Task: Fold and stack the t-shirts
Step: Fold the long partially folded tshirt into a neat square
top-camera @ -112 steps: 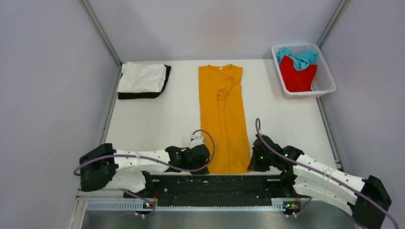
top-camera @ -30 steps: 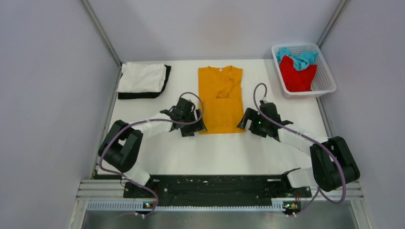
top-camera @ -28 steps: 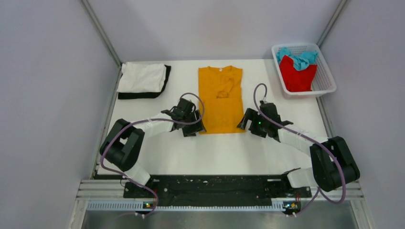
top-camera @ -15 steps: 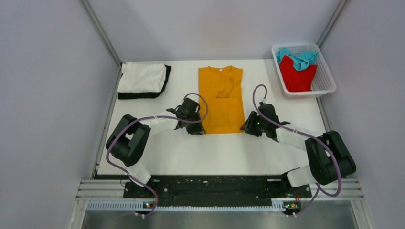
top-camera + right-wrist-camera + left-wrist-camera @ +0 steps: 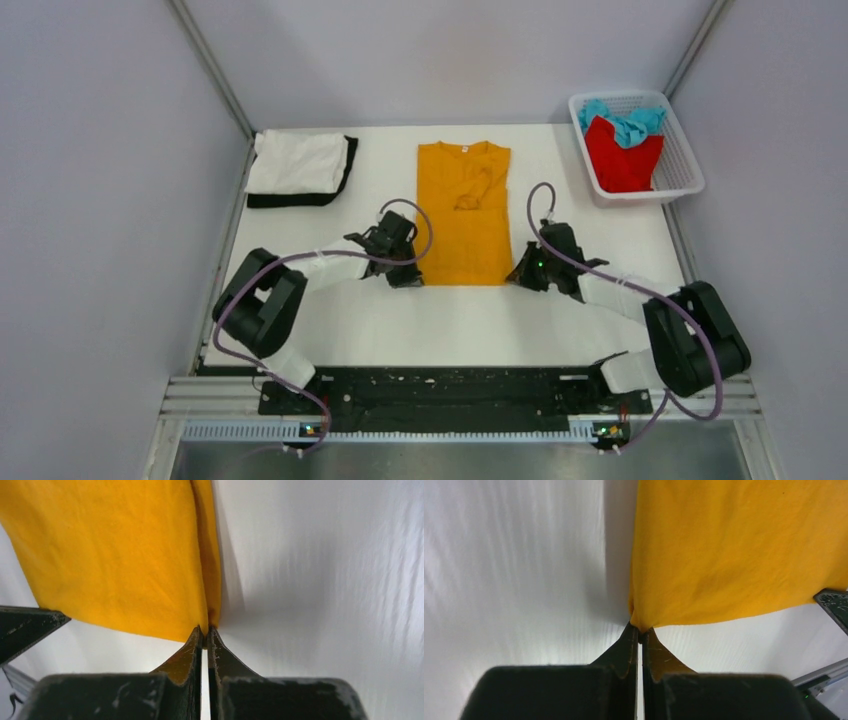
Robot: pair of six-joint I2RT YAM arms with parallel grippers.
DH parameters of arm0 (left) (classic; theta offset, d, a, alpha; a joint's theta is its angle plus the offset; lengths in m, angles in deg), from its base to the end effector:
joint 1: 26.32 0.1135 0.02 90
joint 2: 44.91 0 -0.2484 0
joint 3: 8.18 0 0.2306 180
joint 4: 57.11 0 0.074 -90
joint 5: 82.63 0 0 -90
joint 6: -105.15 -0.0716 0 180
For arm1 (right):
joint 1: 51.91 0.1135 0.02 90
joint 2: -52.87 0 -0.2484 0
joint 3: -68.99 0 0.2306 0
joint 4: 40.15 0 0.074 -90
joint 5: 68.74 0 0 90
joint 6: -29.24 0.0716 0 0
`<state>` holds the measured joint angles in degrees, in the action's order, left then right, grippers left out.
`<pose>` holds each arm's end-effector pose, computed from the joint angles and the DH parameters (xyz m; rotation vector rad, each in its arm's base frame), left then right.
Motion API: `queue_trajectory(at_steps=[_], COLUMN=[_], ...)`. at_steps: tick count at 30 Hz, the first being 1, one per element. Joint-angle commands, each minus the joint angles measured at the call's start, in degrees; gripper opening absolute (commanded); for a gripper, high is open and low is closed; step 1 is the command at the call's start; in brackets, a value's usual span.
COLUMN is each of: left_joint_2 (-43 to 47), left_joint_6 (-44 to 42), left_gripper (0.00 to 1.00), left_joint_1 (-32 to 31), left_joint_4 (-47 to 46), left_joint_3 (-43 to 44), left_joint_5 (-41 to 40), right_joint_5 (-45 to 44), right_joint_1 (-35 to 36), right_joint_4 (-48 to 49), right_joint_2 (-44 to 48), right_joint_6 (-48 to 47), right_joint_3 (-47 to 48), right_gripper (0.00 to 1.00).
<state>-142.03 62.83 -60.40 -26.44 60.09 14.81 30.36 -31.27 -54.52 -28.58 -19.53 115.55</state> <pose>0.2651 -0.1905 0.1238 -0.2777 2.7412 -0.6266 0.2455 0.1046 0.1176 0.3789 2.5047 0.6561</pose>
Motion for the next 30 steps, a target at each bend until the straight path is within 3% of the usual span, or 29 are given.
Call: queue_trajectory(at_steps=[1,5,10,15,19,24,27,30], left_joint_2=[12.54,25.63,40.19,49.28,48.95,40.8,34.57,27.47], left_joint_6=[0.53,3.68,7.41,6.01,2.14,-3.89,-7.55,-10.15], left_gripper=[0.0,0.0,0.0,0.0,0.0,0.0,0.0,0.0], left_joint_1=[-3.44,-11.3,-18.35,-19.53,-19.38,-15.44,-10.11,-5.07], left_joint_4=[4.1,12.12,18.66,20.28,15.76,13.56,10.47,8.31], left_joint_3=[-7.01,-9.77,-10.39,-9.13,-6.77,1.67,6.08,10.6], left_joint_5=[-5.14,-12.92,-16.94,-19.7,-24.94,-27.86,-23.04,-16.54], right_joint_5=[1.91,3.9,7.91,4.55,-1.92,-15.83,-18.64,-15.87], right_joint_1=[5.48,14.2,18.11,18.12,18.08,17.47,14.89,8.98], right_joint_4=[-12.21,-23.82,-32.51,-40.86,-40.38,-40.17,-37.39,-33.42], right_joint_2=[12.45,26.72,46.64,51.96,48.8,41.14,37.88,35.6], right_joint_6=[-2.56,-0.54,6.4,6.75,4.8,2.58,0.38,-1.69], right_joint_3=[-2.66,-3.35,-2.51,2.97,6.67,12.92,14.97,15.23], right_gripper=[0.0,0.0,0.0,0.0,0.0,0.0,0.0,0.0])
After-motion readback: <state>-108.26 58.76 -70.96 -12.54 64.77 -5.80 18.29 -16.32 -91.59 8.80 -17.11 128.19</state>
